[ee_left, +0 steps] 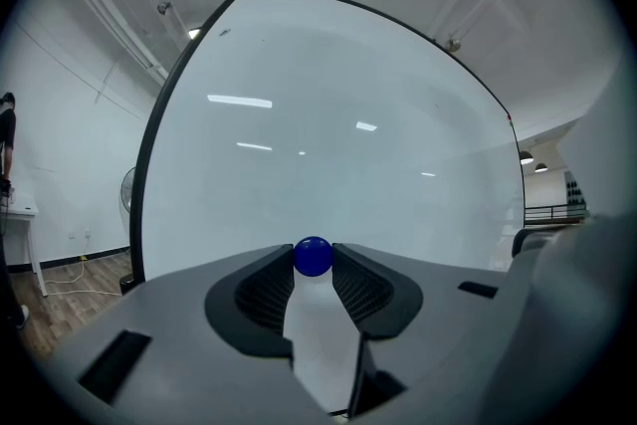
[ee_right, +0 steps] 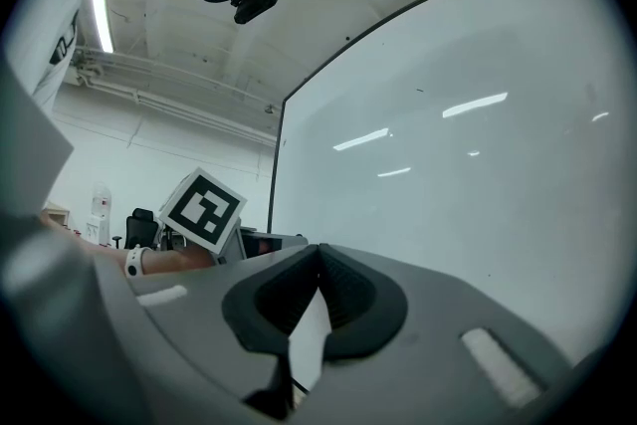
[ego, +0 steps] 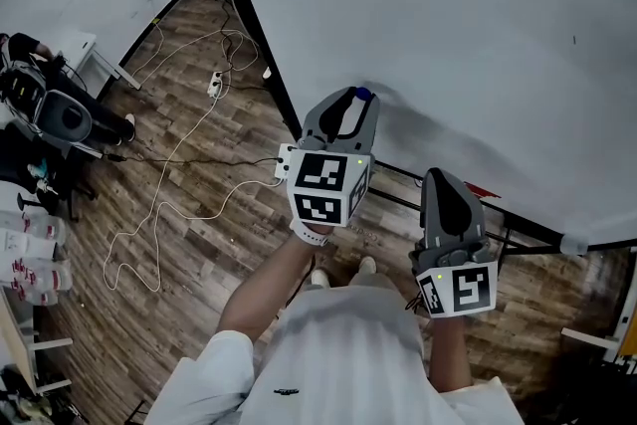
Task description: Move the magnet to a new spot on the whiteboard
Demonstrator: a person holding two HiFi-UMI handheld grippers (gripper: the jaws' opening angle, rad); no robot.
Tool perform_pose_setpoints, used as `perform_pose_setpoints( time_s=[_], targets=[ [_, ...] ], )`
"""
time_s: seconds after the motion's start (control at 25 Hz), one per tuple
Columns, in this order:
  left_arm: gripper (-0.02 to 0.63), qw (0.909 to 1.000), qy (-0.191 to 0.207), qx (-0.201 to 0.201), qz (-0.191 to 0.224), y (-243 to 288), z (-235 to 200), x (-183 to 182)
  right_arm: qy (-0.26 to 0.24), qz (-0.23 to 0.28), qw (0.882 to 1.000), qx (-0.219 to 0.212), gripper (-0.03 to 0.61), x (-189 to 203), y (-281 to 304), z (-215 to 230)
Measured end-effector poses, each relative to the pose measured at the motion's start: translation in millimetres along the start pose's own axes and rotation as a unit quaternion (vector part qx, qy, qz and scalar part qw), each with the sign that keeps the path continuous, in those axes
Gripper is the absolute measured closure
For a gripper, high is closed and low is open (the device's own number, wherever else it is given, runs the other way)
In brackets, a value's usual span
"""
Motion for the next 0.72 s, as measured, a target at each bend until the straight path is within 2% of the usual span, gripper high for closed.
perform_pose_setpoints(
  time_s=[0.44,0.72],
  targets=[
    [0.491,0.9997,0.021,0.007,-0.01,-56,-2,20,0.002,-0.006,1.0,-0.009,0.569,2,5,-9],
    [0.491,0.9998,0.01,0.0,-0.014,-90,-7,34,0.002,-0.006,1.0,-0.011,0.569,0,6,-12]
  ],
)
Point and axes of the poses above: the fingertips, and each gripper's own axes: y forward along the fingers, z to its right, x out of its underside, the point moved 9 cm from there along -y, backward along the fingers, and after that the axes turned 3 degrees about x, right-handed, at the moved point
